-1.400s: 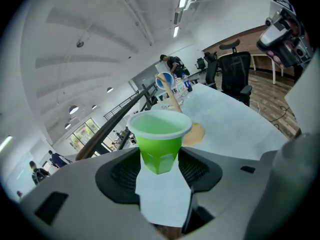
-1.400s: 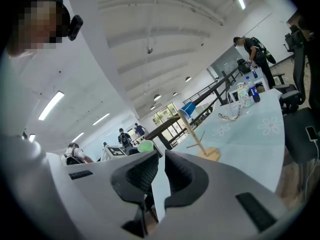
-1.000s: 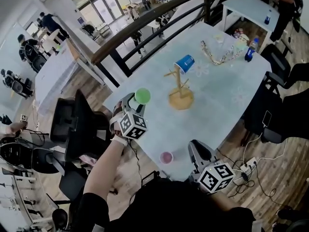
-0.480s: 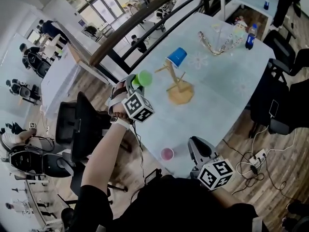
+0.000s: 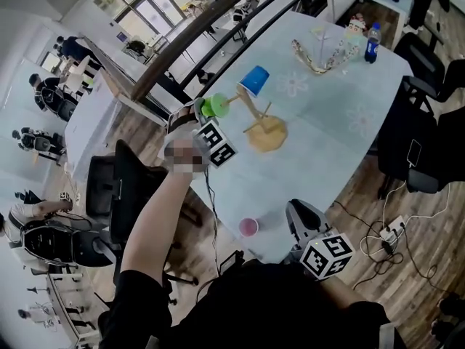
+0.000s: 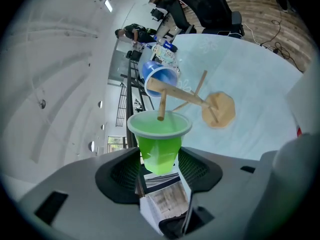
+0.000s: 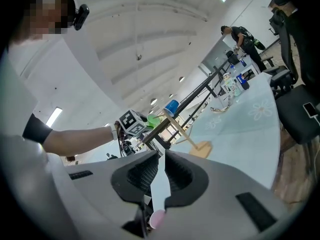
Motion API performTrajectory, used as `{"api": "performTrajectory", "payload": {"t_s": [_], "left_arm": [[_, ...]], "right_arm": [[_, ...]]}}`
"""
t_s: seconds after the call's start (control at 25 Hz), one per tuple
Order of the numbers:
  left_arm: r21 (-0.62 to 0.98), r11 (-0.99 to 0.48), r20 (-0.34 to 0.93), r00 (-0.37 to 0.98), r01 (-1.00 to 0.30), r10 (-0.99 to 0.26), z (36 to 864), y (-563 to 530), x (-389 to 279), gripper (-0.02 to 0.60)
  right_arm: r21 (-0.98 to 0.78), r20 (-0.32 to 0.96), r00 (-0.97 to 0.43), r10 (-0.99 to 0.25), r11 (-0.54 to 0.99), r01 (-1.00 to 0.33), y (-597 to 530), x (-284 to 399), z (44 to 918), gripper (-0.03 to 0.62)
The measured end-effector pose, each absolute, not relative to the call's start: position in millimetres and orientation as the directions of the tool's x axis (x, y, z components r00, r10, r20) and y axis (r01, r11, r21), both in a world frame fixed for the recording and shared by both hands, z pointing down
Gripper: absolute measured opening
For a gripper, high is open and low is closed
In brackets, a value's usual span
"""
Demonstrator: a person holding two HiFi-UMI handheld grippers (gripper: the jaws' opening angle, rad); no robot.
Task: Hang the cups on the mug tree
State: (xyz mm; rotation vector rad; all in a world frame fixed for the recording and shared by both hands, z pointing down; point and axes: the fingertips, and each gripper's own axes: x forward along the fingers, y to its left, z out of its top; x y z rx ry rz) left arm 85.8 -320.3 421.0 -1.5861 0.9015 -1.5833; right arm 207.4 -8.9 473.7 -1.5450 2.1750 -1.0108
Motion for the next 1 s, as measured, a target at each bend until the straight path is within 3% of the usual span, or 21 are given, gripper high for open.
{"api": "performTrajectory", "payload": {"t_s": [0.64,1.0], "left_arm": [[-0.865,-0.439,0.428,-0.098,0.242,-0.898,419,-321,125,0.244],[-0.865,-0.338,0.338,-0.067,0.371,-0.939,415,-314,143,0.245]], "right_arm": [[-0.724,0.153,-0.345,-0.926,0.133,-0.677,1,243,495,0.061],[-0.728,0.168,-0.332,-0.928,0.111,-0.677,6,254,503,0.061]]}}
